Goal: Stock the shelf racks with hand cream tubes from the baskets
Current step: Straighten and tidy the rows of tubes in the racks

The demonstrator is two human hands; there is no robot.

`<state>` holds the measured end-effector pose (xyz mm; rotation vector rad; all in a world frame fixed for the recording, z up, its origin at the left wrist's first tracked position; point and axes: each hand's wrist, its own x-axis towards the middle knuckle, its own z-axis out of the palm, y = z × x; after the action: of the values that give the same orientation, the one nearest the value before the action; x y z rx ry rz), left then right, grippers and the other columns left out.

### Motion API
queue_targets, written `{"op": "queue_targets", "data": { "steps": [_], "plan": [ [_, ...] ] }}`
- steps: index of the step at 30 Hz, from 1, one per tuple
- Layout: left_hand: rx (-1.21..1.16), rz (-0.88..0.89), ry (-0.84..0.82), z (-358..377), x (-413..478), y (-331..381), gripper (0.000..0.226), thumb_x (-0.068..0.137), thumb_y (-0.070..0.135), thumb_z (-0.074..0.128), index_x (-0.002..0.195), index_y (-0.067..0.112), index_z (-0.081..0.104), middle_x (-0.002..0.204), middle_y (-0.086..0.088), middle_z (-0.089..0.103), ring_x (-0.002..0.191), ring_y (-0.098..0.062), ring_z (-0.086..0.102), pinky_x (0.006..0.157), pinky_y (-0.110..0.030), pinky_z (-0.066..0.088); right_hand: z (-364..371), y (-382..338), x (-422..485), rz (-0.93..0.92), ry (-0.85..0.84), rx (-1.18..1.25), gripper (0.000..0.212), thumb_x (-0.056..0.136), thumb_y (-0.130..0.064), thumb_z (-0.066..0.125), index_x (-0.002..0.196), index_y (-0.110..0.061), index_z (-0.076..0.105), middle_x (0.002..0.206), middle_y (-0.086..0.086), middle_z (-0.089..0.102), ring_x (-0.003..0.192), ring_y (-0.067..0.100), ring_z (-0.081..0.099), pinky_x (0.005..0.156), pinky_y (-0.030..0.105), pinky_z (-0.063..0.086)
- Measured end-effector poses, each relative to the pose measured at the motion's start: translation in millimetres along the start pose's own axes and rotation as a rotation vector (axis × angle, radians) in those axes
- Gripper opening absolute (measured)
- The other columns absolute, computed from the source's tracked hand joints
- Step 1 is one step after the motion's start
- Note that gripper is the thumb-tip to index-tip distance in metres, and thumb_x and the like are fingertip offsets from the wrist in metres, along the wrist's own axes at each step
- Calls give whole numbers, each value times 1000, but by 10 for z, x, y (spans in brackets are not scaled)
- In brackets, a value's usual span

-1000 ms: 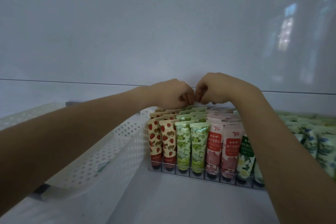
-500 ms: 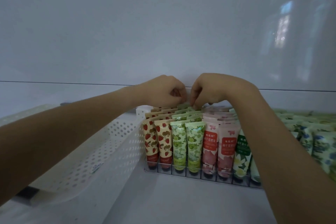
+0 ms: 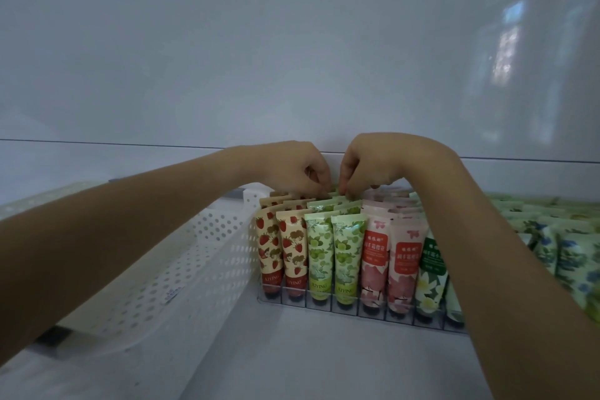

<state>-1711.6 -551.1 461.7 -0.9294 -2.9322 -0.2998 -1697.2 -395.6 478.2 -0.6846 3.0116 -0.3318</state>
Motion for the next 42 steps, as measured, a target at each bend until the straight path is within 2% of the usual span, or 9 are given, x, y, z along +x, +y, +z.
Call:
{"op": "queue_targets", "data": {
  "steps": [5, 11, 15, 22, 27, 32, 36, 39, 42],
  "plan": [
    [-7, 6, -2, -26, -23, -9, 13, 87, 17, 61, 95, 14, 71, 96, -8, 68, 76, -10, 56, 62, -2, 39, 0, -2, 10, -24, 36, -18, 14, 76, -15, 70, 69, -26, 66, 74, -11, 62, 83, 13, 58, 69, 25, 46],
    [2, 11, -12, -14, -18, -8, 16, 88, 17, 60, 99, 11, 70, 99, -8, 67, 70, -3, 54, 63, -4, 39, -5, 19, 8, -26, -1, -15, 19, 76, -14, 71, 65, -28, 64, 65, -11, 59, 65, 8, 52, 54, 21, 39],
    [13, 9, -13, -16, -16, -2, 18, 88, 19, 61, 100, 10, 70, 98, -6, 67, 67, 1, 53, 63, -5, 39, -12, 13, 0, -34, -19, -12, 20, 77, -12, 70, 66, -28, 65, 66, -8, 59, 61, 9, 49, 52, 20, 38],
    [-16, -33, 44, -186, -152, -120, 14, 87, 20, 61, 98, 17, 71, 82, 15, 59, 64, 17, 51, 63, 2, 37, -8, -4, 28, -123, 152, 100, 12, 81, -15, 68, 76, -26, 66, 75, -13, 59, 64, 2, 49, 55, 18, 36],
    [5, -73, -37, -152, -208, -204, 13, 85, 17, 63, 86, 29, 67, 85, 9, 62, 61, 12, 52, 63, -2, 39, 92, -43, 101, -117, 134, 84, 10, 79, -17, 70, 73, -24, 67, 76, -9, 62, 68, 3, 52, 56, 19, 39],
    [5, -83, -29, -124, -205, -236, 13, 85, 14, 62, 94, 19, 70, 86, 6, 63, 60, 15, 51, 65, -3, 40, 151, -73, 135, -98, 102, 72, 14, 77, -18, 71, 67, -26, 66, 83, -3, 67, 81, 12, 59, 66, 23, 46],
    [-17, -83, 0, -209, -246, -243, 11, 84, 16, 63, 84, 25, 69, 82, 9, 64, 59, 11, 52, 62, -2, 39, 105, -79, 95, -117, 132, 87, 8, 79, -16, 69, 74, -22, 67, 78, -8, 63, 75, 8, 54, 61, 18, 41],
    [-18, -119, -53, -266, -298, -257, 11, 84, 19, 65, 81, 29, 68, 77, 11, 65, 60, 7, 53, 70, -13, 43, 38, -91, 43, -150, 117, 111, 8, 80, -19, 68, 74, -23, 67, 79, -5, 65, 67, 9, 53, 60, 20, 42],
    [-10, -141, -123, -247, -326, -253, 17, 83, 16, 64, 79, 32, 67, 66, 20, 62, 55, 12, 52, 60, -2, 39, 2, -117, 1, -176, 90, 138, 11, 80, -21, 69, 70, -26, 66, 76, -9, 66, 63, 10, 52, 60, 22, 43]
  ]
}}
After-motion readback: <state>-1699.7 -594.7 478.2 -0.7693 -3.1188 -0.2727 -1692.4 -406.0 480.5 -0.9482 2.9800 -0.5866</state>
